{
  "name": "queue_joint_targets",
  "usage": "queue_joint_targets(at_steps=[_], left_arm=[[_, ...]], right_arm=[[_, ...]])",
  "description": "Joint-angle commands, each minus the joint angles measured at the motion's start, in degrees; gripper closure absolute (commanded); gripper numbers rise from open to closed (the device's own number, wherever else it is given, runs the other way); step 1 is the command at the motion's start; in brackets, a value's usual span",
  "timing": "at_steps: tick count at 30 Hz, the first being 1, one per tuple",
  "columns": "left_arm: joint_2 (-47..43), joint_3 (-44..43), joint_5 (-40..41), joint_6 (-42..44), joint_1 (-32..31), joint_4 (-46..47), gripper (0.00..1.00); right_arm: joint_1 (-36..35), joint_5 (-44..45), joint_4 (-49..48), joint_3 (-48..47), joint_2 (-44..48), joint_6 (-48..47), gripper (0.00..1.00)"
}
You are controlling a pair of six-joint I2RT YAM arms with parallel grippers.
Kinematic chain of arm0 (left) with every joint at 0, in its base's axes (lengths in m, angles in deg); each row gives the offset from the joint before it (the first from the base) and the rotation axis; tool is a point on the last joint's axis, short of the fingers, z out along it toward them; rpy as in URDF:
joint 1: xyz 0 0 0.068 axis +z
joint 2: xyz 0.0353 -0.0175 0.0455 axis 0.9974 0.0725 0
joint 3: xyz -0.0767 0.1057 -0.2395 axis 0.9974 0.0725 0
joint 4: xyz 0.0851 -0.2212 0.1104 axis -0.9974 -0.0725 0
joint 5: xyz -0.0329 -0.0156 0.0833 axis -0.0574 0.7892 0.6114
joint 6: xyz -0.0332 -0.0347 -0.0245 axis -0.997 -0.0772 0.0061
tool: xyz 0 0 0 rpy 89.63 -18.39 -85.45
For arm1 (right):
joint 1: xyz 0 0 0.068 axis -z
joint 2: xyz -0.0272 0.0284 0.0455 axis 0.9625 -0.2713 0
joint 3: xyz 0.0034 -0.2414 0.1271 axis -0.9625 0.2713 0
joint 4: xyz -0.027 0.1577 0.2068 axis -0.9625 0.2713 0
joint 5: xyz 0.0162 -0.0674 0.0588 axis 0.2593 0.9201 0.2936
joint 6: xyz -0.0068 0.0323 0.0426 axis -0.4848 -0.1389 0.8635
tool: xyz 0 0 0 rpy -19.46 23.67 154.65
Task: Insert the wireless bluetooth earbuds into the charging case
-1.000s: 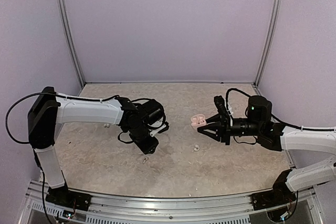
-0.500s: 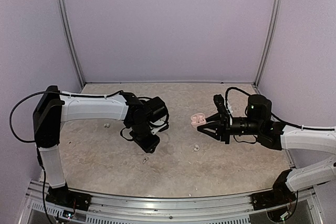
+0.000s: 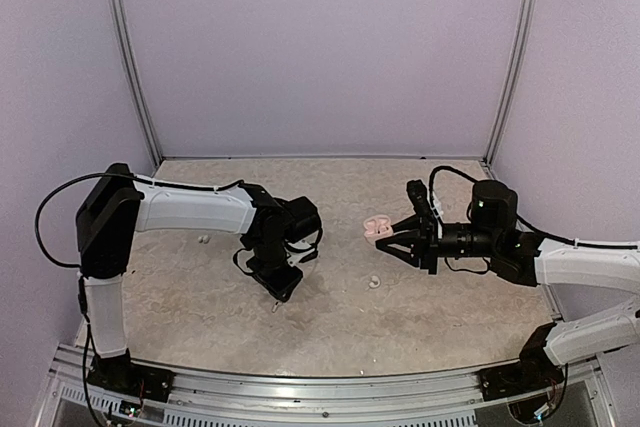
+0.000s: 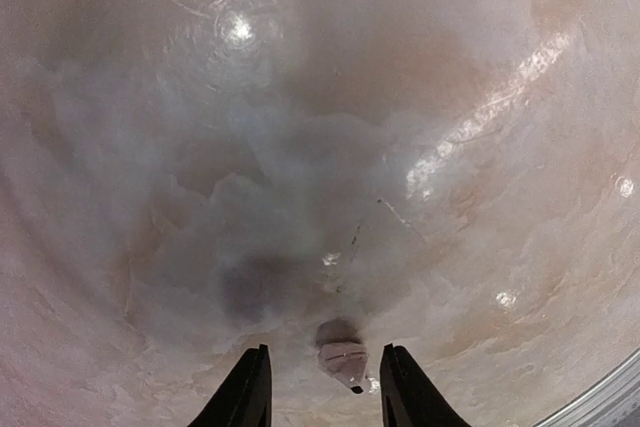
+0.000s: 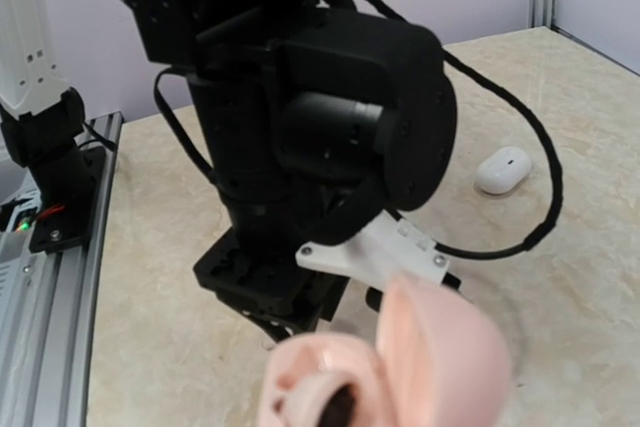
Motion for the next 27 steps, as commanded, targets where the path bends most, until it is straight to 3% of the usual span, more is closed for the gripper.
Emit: queue_joint_targets(at_steps=[1, 16, 27], left_arm=[[0.8, 0.4, -2.5, -0.2, 0.3, 0.1, 0.62], [1.7, 1.4, -2.9, -0.3, 0.6, 0.4, 0.64], [2.4, 1.7, -1.4, -0.3, 0.4, 0.5, 0.7]], right_arm=[[0.5, 0.4, 0.8, -1.0, 0.7, -0.6, 1.0], [0.5, 0.4, 1.0, -1.1, 0.6, -0.7, 1.0], [0.5, 0.5, 1.1, -1.0, 0.6, -0.7, 1.0]])
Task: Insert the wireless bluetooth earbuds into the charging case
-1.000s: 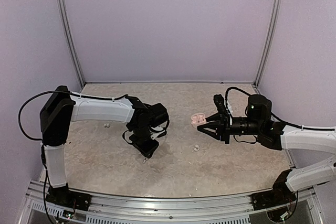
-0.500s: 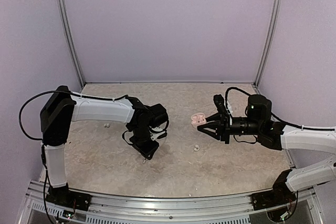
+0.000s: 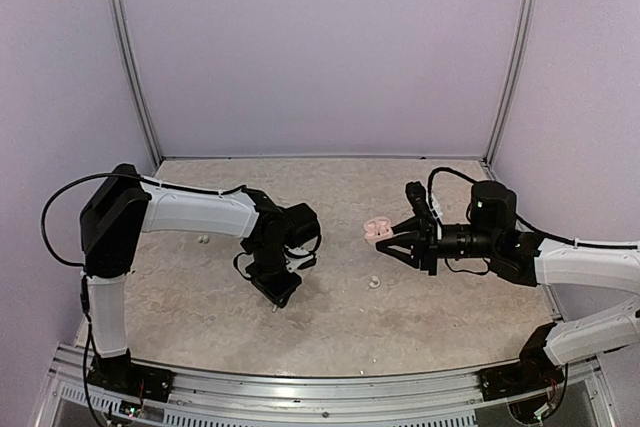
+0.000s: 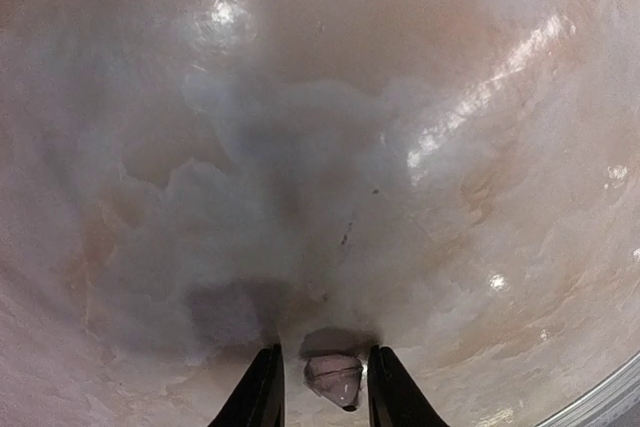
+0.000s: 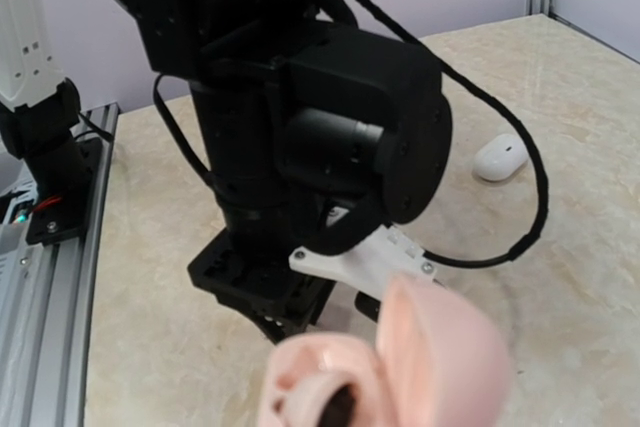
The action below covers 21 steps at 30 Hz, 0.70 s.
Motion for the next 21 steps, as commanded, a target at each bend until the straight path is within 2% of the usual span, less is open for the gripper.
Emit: queue_joint_targets(at_steps=[1, 13, 21], left_arm=[[1.0, 0.4, 1.2, -0.3, 0.1, 0.4, 0.71], [-1.2, 0.4, 2.1, -0.1, -0.2, 1.1, 0.77], [-7.6, 0.7, 1.6, -0.7, 1.8, 5.9, 0.79]], right_arm=[[0.5, 0.1, 0.0, -1.0, 0.6, -0.3, 1.0], [0.4, 0.4, 0.2, -1.3, 0.9, -0.1, 1.0], [0.4, 1.3, -0.8, -1.4, 1.0, 0.3, 1.0]])
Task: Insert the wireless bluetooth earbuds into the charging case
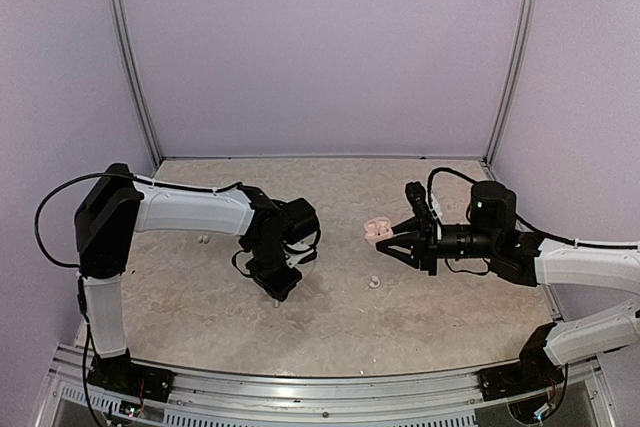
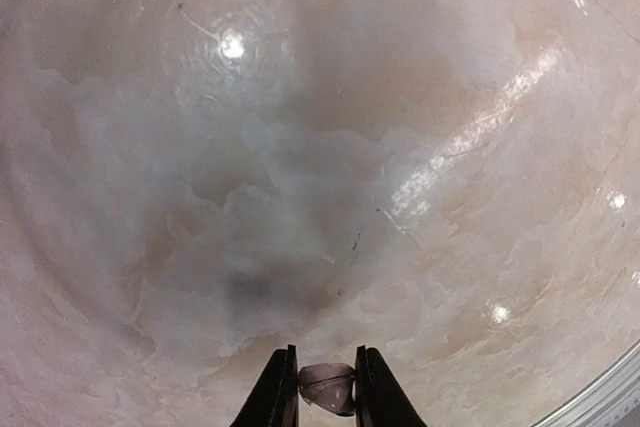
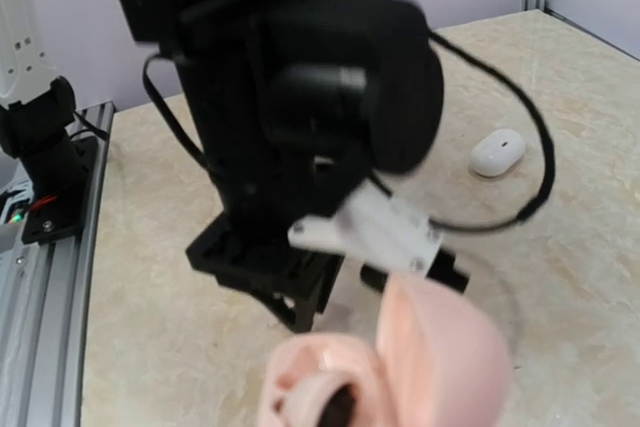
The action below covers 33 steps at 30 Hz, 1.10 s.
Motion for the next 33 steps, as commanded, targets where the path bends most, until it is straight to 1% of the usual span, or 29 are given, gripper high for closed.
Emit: queue_joint_targets(at_steps=[1, 6, 11, 15, 17, 20, 26, 30, 33], left_arm=[[-6.2, 0.4, 0.2, -0.6, 1.7, 4.7, 0.79], [-12.4, 0.3, 3.3, 0.1, 1.7, 9.9, 0.8], [-20.5, 0.8, 7.3, 0.5, 1.3, 18.5, 0.82], [-26.6, 1.7, 9.0, 1.2, -0.6, 25.5, 0.83], [-28.7, 2.1, 10.1, 1.6, -2.5, 29.0, 0.82], [-30.2, 2.3, 12.8, 2.3, -5.4, 33.3, 0.81], [-31.6, 4.5, 13.7, -0.6, -8.6, 42.0, 0.81], [-30.6, 4.2, 14.1, -1.5, -10.3, 44.9, 0.82], [-29.6, 4.0, 14.7, -2.1, -11.6, 46.6, 0.82]], right_arm=[[0.4, 0.9, -1.2, -1.5, 1.0, 0.3, 1.0], [0.5, 2.7, -2.8, -1.0, 1.0, 0.7, 1.0], [0.4, 3.9, -8.7, 0.2, 0.1, 1.6, 1.0], [-0.3, 6.0, -14.0, 1.4, -0.2, 0.3, 1.0], [-1.7, 8.6, -17.1, 2.5, 0.2, -1.8, 1.0], [-4.3, 13.4, -21.3, 3.5, 0.2, -7.4, 1.0], [-11.2, 25.8, -26.7, 4.1, -2.2, -15.7, 1.0], [-15.4, 33.8, -30.4, 3.7, -4.4, -20.6, 1.0], [-17.1, 37.7, -32.7, 3.4, -5.7, -23.1, 1.0]])
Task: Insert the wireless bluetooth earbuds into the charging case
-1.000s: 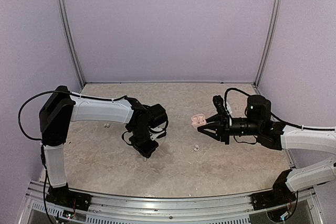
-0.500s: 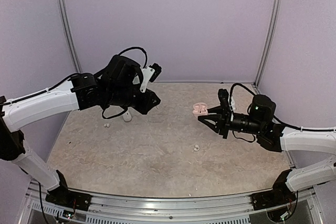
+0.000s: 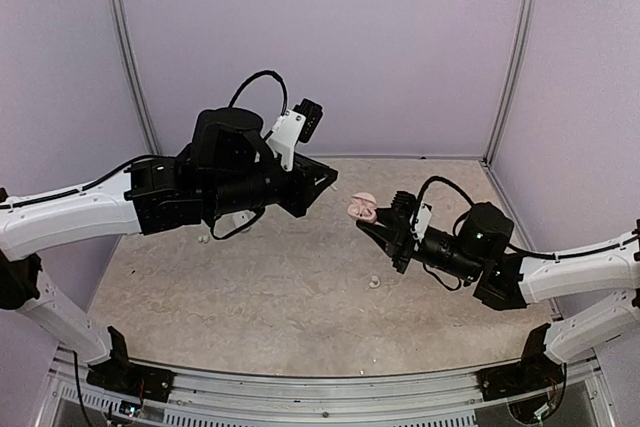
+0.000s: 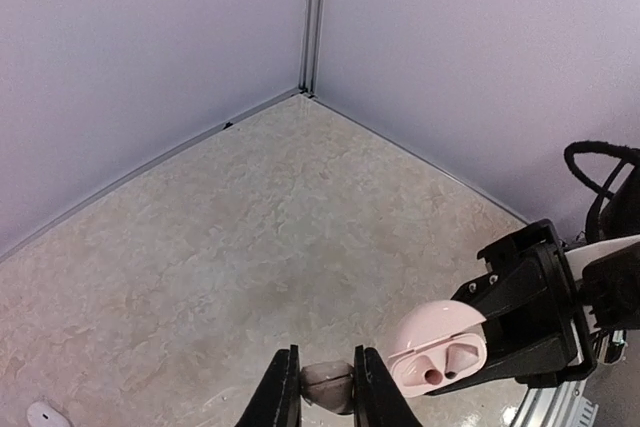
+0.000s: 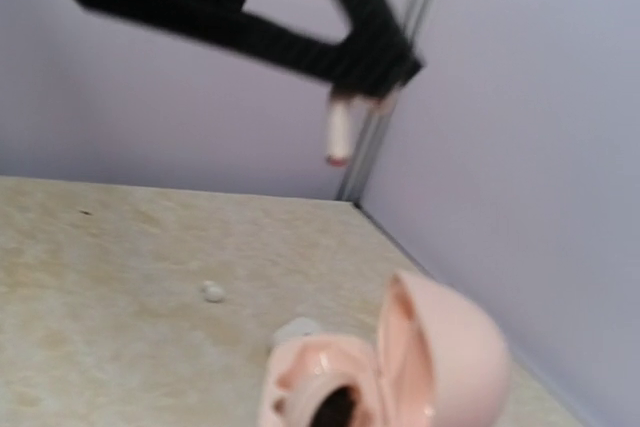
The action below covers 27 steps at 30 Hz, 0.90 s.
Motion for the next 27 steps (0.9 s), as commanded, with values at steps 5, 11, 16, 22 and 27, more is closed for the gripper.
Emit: queue_joint_targets(at_steps=[5, 11, 16, 22, 27], left_arm=[[2.1, -0.4, 2.3, -1.9, -3.1, 7.0, 0.82], [3.1, -0.9, 3.1, -2.3, -3.6, 7.0, 0.83], [4.0, -1.7, 2.8, -2.5, -3.8, 7.1, 0.83], [5.7, -2.9, 4.2, -1.9, -4.3, 6.6, 0.84], [6.8, -3.7, 5.3, -1.7, -4.5, 5.9, 0.84]], right_arm=[[-4.0, 14.9, -7.6, -0.7, -2.7, -8.2, 1.0], [-4.8, 17.1, -8.3, -1.2, -3.6, -8.3, 1.0], [-5.9, 19.1, -7.6, -2.3, -4.4, -8.6, 1.0], [-6.5, 19.4, -7.4, -3.1, -4.4, -7.7, 1.0], [-6.7, 19.0, -7.2, -3.4, -4.5, -7.0, 1.0]])
